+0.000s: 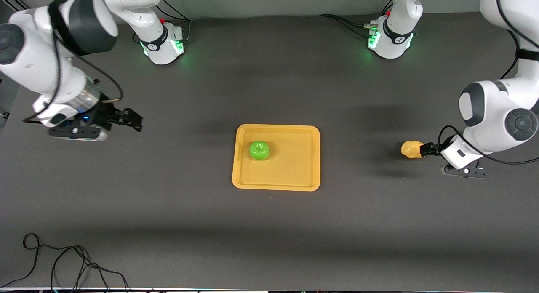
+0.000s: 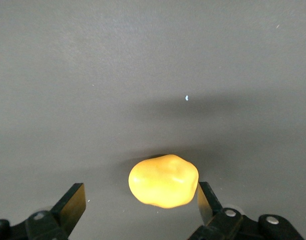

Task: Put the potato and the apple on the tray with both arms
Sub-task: 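Withdraw the right gripper while the left gripper reaches the potato, then close the left gripper on the yellow potato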

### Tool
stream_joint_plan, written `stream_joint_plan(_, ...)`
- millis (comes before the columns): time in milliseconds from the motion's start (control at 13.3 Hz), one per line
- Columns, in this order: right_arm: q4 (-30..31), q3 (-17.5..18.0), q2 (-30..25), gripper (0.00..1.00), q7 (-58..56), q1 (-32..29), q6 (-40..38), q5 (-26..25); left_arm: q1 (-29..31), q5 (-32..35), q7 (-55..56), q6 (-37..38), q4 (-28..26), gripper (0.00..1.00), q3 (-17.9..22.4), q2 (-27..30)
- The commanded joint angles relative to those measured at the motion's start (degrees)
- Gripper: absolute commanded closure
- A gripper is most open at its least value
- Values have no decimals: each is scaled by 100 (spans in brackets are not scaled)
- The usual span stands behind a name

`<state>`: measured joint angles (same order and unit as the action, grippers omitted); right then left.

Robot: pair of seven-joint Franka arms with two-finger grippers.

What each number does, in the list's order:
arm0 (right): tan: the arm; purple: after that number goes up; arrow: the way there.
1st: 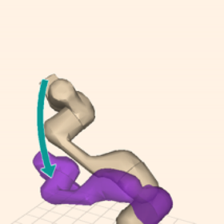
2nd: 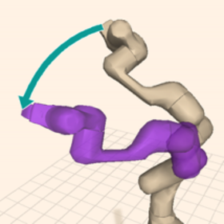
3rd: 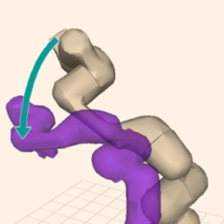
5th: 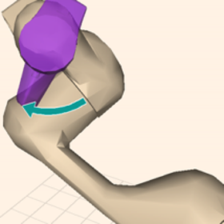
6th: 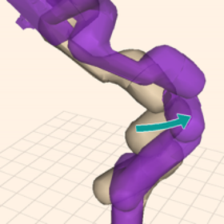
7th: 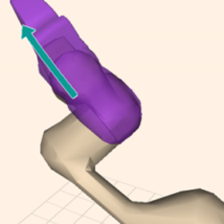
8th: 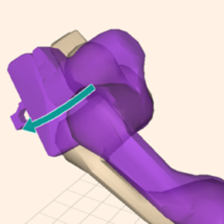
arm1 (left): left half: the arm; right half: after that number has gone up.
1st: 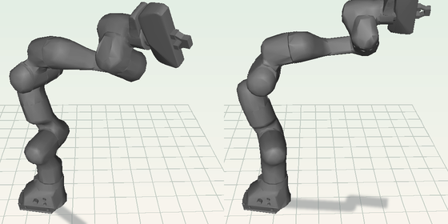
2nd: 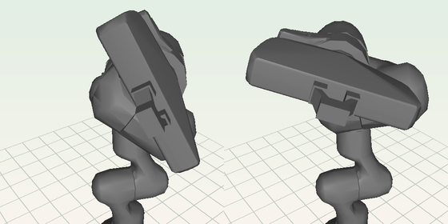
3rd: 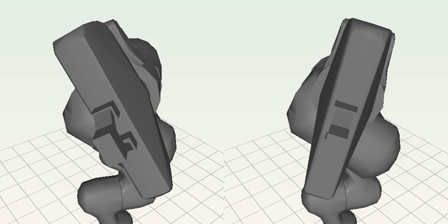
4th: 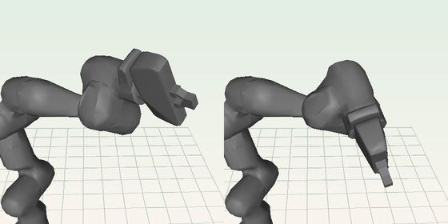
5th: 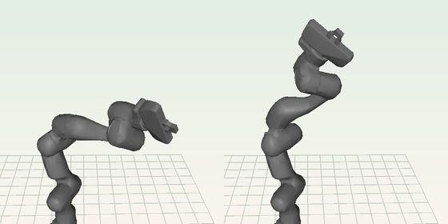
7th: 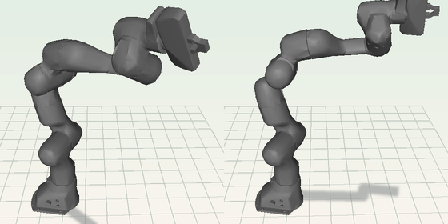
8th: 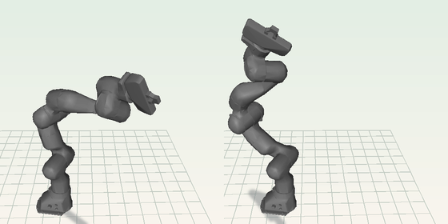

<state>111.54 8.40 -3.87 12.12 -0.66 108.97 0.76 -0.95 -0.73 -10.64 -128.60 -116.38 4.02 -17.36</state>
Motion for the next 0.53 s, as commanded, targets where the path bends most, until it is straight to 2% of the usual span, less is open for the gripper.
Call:
stream_joint_plan(0,298,-548,-263,0,-814,40,72,388,-28,11,-175,-637,-112,0,-7,-302)
stream_joint_plan(150,430,-848,-298,0,-1263,49,63,530,-116,2,-211,-588,-174,0,-16,-277)
stream_joint_plan(226,439,-884,-333,0,-1291,49,29,530,-107,-102,42,-430,-157,0,-16,-268)
stream_joint_plan(451,457,-1006,-447,0,-1326,40,-51,469,-29,-200,1498,-262,-174,0,-7,-224)
